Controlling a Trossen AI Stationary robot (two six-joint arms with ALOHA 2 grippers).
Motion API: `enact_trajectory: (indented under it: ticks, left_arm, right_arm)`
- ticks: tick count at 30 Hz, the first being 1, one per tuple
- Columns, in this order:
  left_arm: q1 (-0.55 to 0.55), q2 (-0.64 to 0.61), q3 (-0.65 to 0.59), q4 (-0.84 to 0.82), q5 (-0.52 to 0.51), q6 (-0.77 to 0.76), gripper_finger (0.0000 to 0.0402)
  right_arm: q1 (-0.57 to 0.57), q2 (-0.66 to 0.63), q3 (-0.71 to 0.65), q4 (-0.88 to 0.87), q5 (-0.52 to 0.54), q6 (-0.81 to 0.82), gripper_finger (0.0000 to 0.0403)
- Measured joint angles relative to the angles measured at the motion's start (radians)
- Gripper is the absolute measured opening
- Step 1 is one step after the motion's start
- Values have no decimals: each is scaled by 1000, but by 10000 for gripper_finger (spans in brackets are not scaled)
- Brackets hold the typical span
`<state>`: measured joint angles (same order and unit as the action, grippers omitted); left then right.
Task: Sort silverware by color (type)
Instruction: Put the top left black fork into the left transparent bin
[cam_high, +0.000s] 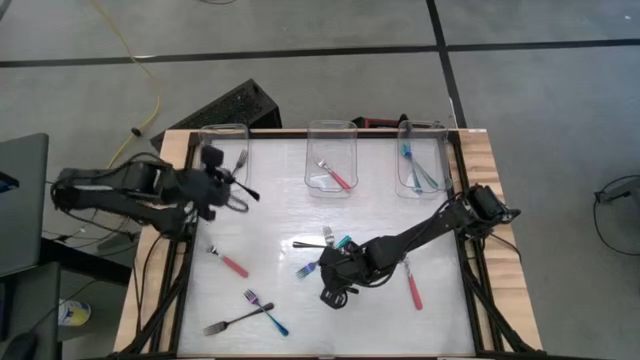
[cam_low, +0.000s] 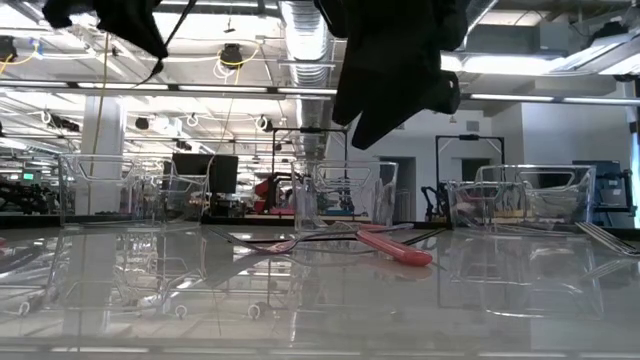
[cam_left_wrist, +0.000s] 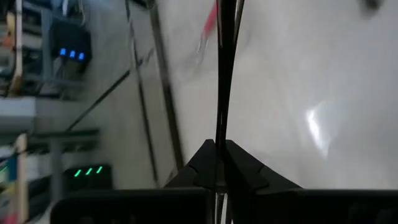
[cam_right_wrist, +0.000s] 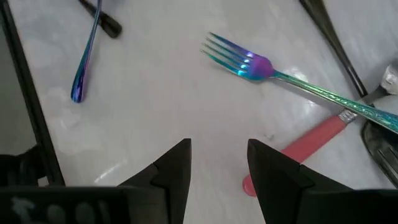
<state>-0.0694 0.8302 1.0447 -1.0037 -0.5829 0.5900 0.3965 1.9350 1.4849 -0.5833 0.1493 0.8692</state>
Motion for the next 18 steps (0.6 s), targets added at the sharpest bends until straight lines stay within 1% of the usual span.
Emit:
enact_trajectory:
  ticks: [2, 5, 7, 10, 12, 15, 18]
  left_arm:
    - [86, -20, 0, -40, -8, 90, 0]
    - [251, -32, -12, -79, -2, 241, 0]
    - [380, -25, -32, -71, 1, 405, 0]
    - [562, 11, -78, -32, -13, 709, 0]
    - [658, 52, -93, -5, -38, 846, 0]
    - [760, 112, -95, 59, -95, 928, 0]
    - [810, 161, -95, 108, -125, 995, 0]
  right_arm:
    - [0, 0, 0, 1, 0, 20, 179]
    - [0, 0, 0, 17, -7, 22, 179]
    - [0, 0, 0, 32, -25, 29, 179]
    - [0, 0, 0, 50, -27, 47, 179]
    - [0, 0, 0, 56, -28, 49, 179]
    - [0, 0, 0, 72, -28, 53, 179]
    - [2, 0, 0, 76, -34, 74, 179]
